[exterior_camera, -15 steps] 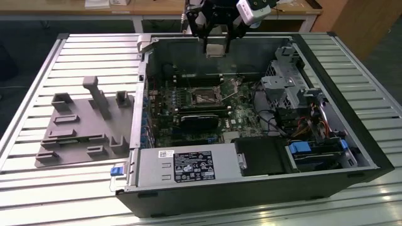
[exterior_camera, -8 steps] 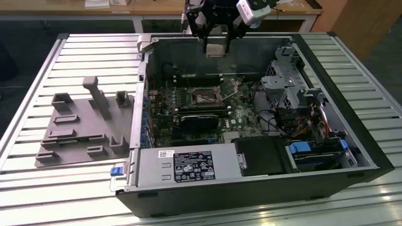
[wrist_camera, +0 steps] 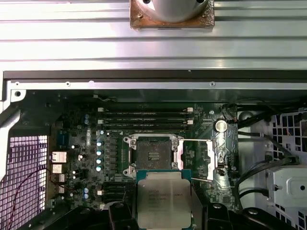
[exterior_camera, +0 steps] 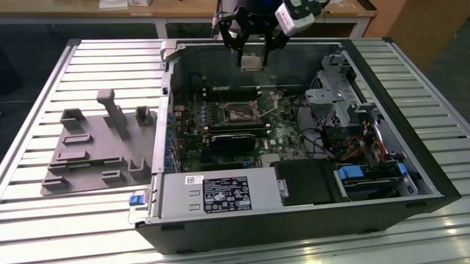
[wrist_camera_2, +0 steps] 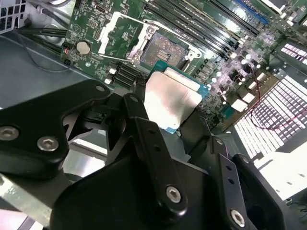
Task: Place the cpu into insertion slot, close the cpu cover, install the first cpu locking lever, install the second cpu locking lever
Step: 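Place the cpu into insertion slot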
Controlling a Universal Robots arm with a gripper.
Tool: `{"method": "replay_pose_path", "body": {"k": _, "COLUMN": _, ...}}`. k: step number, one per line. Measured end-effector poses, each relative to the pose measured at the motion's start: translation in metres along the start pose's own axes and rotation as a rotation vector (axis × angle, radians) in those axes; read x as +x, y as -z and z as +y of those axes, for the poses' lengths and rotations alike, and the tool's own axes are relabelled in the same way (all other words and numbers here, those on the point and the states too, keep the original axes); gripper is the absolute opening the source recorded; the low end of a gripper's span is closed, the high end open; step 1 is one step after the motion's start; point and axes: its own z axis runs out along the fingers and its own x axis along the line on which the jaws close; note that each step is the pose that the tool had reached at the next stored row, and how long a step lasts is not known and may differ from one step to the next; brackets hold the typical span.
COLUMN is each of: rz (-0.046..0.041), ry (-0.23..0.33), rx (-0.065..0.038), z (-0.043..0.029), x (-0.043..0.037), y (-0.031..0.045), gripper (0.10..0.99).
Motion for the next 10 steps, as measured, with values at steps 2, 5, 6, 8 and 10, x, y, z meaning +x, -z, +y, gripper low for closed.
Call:
{"method": "replay_pose_path", "body": {"k": 2, "rz": -0.0038, "ry": 0.000, "rx": 0.000, "z": -0.0003, "x": 0.0002, "y": -0.0031, "gripper": 0.537}}
{"method": "replay_pose_path", "body": {"k": 5, "rz": -0.0131, "ry": 0.001, "rx": 0.000, "z": -0.0006, "x": 0.0010, "y": -0.0065, "gripper": 0.537}}
{"method": "replay_pose_path", "body": {"k": 6, "rz": -0.0163, "ry": 0.002, "rx": 0.000, "z": -0.0007, "x": 0.0014, "y": -0.0078, "gripper": 0.537}}
{"method": "replay_pose_path", "body": {"k": 8, "rz": -0.0214, "ry": 0.002, "rx": 0.000, "z": -0.0010, "x": 0.0023, "y": -0.0107, "gripper": 0.537}}
{"method": "replay_pose_path", "body": {"k": 10, "rz": -0.0260, "ry": 0.002, "rx": 0.000, "z": -0.0014, "x": 0.0035, "y": -0.0140, "gripper": 0.537}}
